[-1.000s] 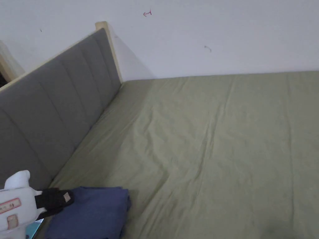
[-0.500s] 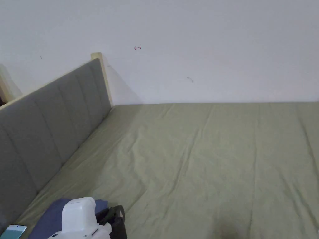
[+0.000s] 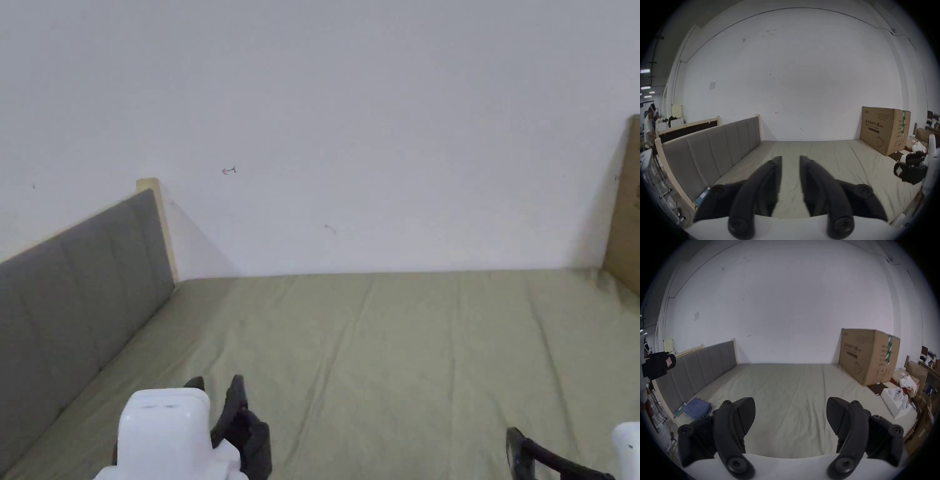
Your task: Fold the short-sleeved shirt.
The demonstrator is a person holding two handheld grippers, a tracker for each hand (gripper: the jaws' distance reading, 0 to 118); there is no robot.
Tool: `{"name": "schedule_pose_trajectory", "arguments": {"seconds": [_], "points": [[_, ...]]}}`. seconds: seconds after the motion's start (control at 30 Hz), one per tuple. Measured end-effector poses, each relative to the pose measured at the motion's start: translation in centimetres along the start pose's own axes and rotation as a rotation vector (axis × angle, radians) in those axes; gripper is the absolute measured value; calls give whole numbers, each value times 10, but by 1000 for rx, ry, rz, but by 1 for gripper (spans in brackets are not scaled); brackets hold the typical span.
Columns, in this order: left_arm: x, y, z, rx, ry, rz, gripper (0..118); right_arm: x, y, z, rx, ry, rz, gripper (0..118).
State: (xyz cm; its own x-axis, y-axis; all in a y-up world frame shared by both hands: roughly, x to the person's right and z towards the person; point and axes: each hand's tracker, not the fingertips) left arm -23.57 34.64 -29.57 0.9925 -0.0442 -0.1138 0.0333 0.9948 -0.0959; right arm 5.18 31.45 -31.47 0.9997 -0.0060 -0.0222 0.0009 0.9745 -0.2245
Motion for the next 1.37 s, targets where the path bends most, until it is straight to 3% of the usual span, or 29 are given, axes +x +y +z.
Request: {"name": "schedule_pose_trajectory", "arguments": {"seconds": [0.07, 0.1, 0.13, 0.17, 0.33, 0.53, 0.8, 0.9, 1.37], "points": [[4, 2, -2, 2, -23, -28, 78, -4, 4, 9, 94, -44, 7, 94], [6, 1, -4, -2, -28, -31, 102, -5, 6, 11, 116, -54, 30, 94], [7, 1, -3, -3, -38, -21, 114, -7, 8, 12, 129, -70, 51, 94], [9, 1, -2, 0, -42, -16, 118, -9, 10, 13, 138, -80, 63, 94], [8, 3, -6, 15, -28, 8, 118, -7, 16, 6, 127, -54, 41, 102], [7, 8, -21, -128, -70, 18, 117, -5, 16, -6, 97, -52, 11, 103], [8, 16, -17, -142, -65, 27, 116, -7, 15, -18, 58, -59, 16, 103], [9, 23, -22, -234, 31, -23, 116, -7, 16, -21, 44, -46, 11, 103], [8, 17, -25, -127, 29, -16, 116, -11, 16, -26, 37, -35, 27, 103]]}}
